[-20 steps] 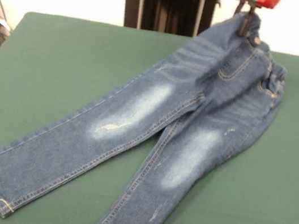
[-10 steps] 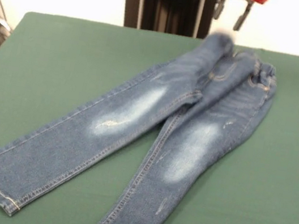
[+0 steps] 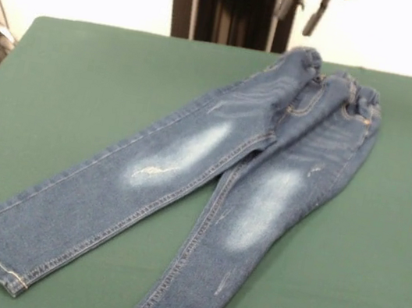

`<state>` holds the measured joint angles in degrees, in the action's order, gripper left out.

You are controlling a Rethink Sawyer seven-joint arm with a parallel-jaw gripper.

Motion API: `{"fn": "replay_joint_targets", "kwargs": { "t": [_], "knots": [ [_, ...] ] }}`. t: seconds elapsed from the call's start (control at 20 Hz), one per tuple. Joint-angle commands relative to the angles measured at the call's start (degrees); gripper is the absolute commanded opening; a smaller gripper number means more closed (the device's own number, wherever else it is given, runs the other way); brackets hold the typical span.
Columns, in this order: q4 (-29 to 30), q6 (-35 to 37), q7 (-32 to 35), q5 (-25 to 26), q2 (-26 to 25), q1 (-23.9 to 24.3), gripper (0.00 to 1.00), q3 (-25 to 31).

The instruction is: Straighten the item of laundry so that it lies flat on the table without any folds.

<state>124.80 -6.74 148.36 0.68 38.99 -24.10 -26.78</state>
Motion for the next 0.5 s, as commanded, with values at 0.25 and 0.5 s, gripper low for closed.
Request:
{"fn": "replay_joint_targets", "kwargs": {
  "t": [0.25,0.5],
  "knots": [
    [-19.1,14.6,-4.9,2.4,-4.4,12.0,1.00,12.9],
    [-22.5,17.7,-3.4,1.8,-5.0,15.1,1.00,17.1]
  ]
}}
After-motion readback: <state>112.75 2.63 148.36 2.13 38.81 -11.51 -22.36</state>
